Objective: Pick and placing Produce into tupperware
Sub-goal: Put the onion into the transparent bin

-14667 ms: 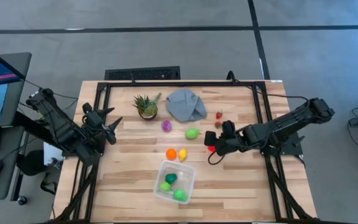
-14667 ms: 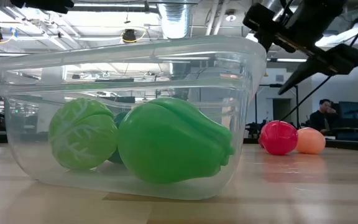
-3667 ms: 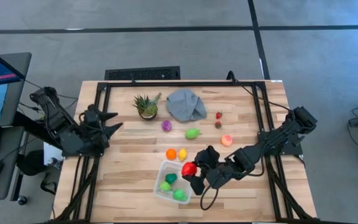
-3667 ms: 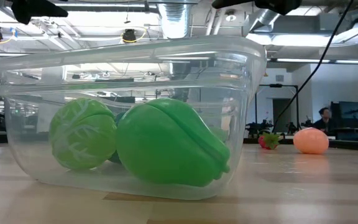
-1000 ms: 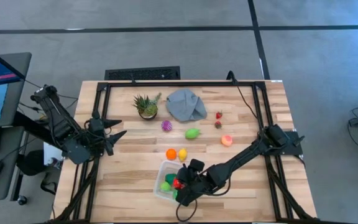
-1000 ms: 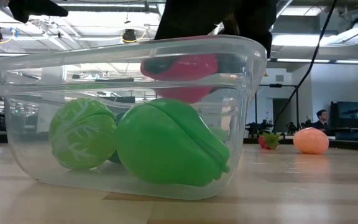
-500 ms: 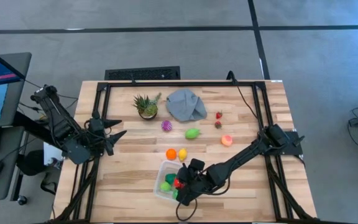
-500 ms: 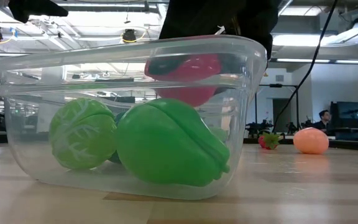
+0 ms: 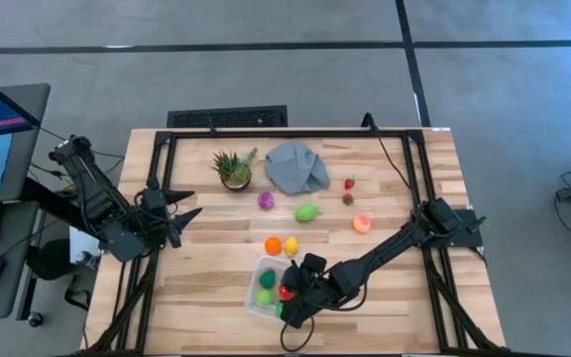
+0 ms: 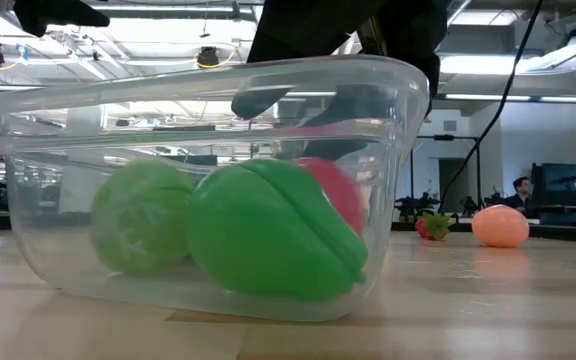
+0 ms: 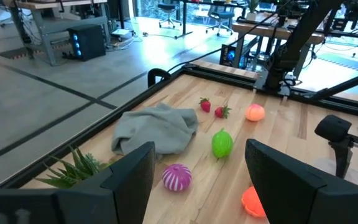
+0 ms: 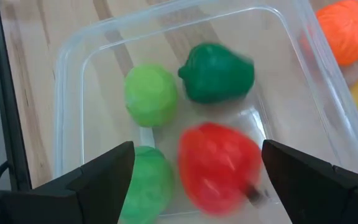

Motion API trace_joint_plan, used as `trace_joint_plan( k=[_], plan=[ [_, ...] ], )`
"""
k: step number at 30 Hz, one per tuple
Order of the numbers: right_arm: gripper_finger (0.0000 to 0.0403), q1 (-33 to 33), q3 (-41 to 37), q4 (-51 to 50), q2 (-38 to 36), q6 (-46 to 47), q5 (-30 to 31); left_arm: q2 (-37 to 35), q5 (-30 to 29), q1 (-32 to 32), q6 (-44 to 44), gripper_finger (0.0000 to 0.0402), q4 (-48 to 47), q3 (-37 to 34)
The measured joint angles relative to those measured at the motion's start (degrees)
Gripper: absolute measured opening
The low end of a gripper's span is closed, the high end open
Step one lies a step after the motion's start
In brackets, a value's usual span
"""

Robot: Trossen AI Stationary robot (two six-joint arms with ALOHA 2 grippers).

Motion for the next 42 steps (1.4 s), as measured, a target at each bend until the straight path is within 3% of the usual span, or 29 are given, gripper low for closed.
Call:
trace_joint_plan(
  k=[15,23,26,33,42],
  plan=[
    [0.0377,-0.2,0.5,2.3,-0.3,-0.1,0.6,0.0,0.4,0.0,0.6,0.0240,-0.8,0.0],
    [0.0369,-0.2,6.1,1.6,-0.3,-3.8,8.8,0.3,0.5,-0.2,1.0,0.0240,-0.5,0.0],
    [0.0363,-0.5,6.7,1.3,-1.4,-5.5,11.0,0.4,1.5,-0.9,3.5,0.0240,3.2,-1.6],
    [0.0347,-1.5,6.6,0.7,-6.9,-8.5,17.6,0.4,6.6,-0.2,12.6,0.0240,21.5,-9.9],
    [0.0332,-1.9,2.0,-0.6,-17.7,-13.4,26.0,0.7,14.0,8.1,14.8,0.0240,30.4,-16.6]
  ],
)
